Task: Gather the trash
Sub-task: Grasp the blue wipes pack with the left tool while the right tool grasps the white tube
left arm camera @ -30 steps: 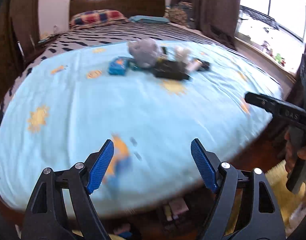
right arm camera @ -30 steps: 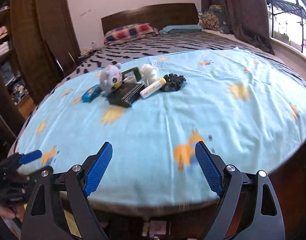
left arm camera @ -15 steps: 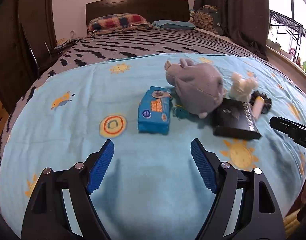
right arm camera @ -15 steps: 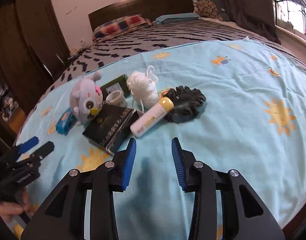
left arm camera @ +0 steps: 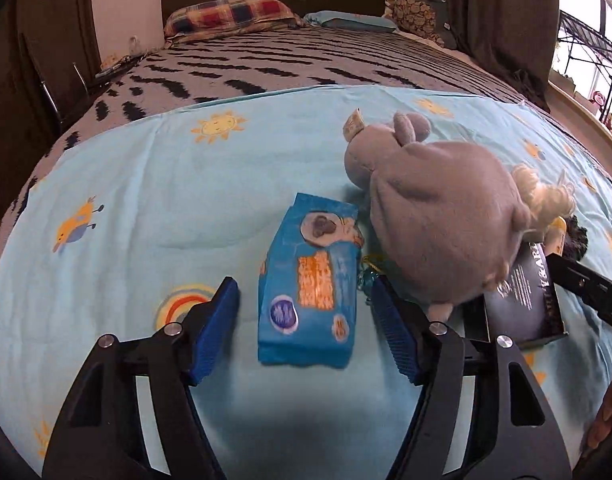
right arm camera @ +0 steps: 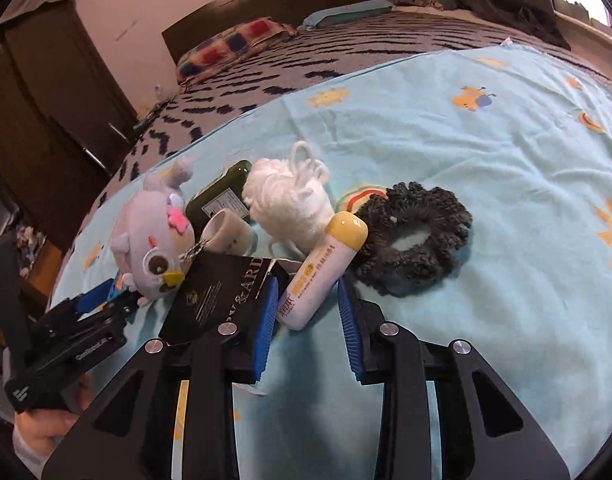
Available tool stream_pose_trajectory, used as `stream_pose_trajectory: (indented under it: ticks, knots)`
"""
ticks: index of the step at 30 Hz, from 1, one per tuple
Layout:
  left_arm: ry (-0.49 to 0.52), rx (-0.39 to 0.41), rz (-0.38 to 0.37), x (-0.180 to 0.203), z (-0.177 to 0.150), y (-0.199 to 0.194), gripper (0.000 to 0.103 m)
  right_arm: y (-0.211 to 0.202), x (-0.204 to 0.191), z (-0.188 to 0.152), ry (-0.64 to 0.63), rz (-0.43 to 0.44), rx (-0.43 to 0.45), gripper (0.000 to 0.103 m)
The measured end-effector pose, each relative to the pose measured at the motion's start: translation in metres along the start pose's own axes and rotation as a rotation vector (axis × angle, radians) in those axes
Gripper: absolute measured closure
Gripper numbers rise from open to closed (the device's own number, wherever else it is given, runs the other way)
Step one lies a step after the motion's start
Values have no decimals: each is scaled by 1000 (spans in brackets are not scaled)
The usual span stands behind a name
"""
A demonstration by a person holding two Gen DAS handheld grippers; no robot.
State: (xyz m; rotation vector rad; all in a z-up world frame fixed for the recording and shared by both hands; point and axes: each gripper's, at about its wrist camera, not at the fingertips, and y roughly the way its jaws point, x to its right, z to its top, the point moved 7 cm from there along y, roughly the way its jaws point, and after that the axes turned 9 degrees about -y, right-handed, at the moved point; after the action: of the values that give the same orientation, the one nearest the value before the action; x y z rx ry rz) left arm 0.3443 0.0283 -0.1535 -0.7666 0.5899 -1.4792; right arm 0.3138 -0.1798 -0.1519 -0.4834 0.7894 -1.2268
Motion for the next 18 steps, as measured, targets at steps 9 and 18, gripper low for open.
stream_pose_trajectory:
  ticks: [9, 18]
  knots:
    - [51, -5, 3, 4, 4, 0, 62, -3, -2, -1, -22, 9, -7, 76]
    - [82, 42, 19, 0, -15, -41, 63, -37, 1, -11, -77, -8, 15, 82]
